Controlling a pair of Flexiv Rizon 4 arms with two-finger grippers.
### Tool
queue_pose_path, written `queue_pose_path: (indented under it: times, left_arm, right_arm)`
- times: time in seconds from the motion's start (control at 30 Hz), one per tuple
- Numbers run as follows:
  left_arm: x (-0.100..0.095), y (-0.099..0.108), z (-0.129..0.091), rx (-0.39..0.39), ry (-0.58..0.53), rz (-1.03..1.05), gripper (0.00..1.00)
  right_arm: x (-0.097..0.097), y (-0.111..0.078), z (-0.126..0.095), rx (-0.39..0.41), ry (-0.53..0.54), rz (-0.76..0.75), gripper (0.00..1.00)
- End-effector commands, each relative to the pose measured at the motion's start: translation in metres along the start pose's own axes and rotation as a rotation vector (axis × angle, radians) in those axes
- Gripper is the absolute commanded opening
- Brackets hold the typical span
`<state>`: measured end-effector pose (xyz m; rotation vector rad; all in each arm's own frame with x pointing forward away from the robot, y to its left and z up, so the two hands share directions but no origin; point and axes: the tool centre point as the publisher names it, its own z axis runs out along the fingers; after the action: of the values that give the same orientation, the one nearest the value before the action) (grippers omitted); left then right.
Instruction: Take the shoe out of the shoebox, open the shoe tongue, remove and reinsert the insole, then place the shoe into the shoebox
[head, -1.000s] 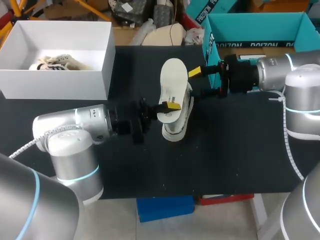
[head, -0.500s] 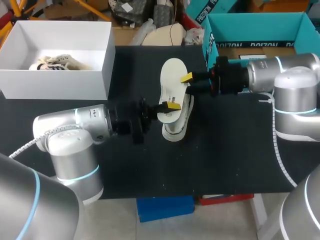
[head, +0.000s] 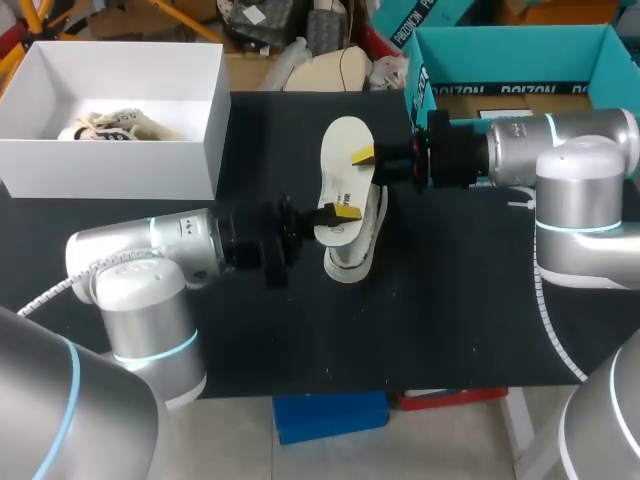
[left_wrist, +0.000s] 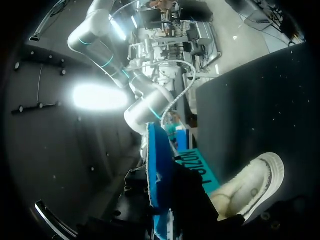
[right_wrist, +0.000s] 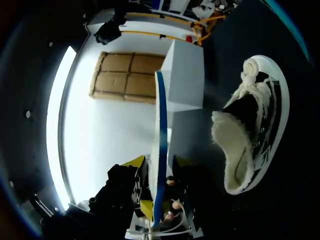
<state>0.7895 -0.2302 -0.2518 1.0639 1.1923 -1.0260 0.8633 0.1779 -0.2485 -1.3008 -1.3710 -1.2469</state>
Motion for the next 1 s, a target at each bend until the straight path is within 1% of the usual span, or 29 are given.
queue_pose_path:
  times: [0.03,0.07,0.1,0.13,0.47,0.53,0.57,0.6,0.7,0.87,1.0]
  left_arm:
    - [0.0,-0.001,0.0,-0.004,0.003,0.003,0.0]
    - [0.0,-0.001,0.0,-0.004,0.003,0.003,0.0]
    - [0.0,-0.001,0.0,-0.004,0.003,0.003,0.0]
    - [0.0,-0.001,0.0,-0.004,0.003,0.003,0.0]
    - [0.0,-0.001,0.0,-0.004,0.003,0.003,0.0]
    - [-0.005,-0.003,-0.003,-0.007,0.034,0.032,0.0]
    - [-0.007,-0.003,-0.007,-0.012,0.056,0.038,0.19]
    - [-0.01,-0.003,-0.012,-0.022,0.071,0.035,1.0]
    - [-0.019,0.0,-0.033,-0.03,0.136,0.079,1.0]
    - [-0.03,0.003,-0.072,-0.079,0.228,0.082,1.0]
    - [-0.04,0.006,-0.094,-0.115,0.304,0.075,1.0]
  right_arm:
    - [0.0,-0.004,0.004,-0.027,0.001,-0.002,0.2]
    - [0.0,-0.004,0.005,-0.03,0.001,-0.003,0.16]
    - [0.001,-0.004,0.005,-0.032,0.0,-0.004,0.09]
    - [0.002,-0.003,0.005,-0.035,-0.002,-0.006,0.0]
    - [0.003,-0.004,0.006,-0.033,-0.006,-0.005,0.0]
    - [0.003,-0.004,0.006,-0.033,-0.006,-0.005,0.0]
    - [0.003,-0.004,0.006,-0.033,-0.006,-0.005,0.0]
    - [0.003,-0.004,0.006,-0.033,-0.006,-0.005,0.0]
    - [0.003,-0.004,0.006,-0.033,-0.006,-0.005,0.0]
    - [0.003,-0.004,0.006,-0.033,-0.006,-0.005,0.0]
    - [0.003,-0.004,0.006,-0.033,-0.006,-0.005,0.0]
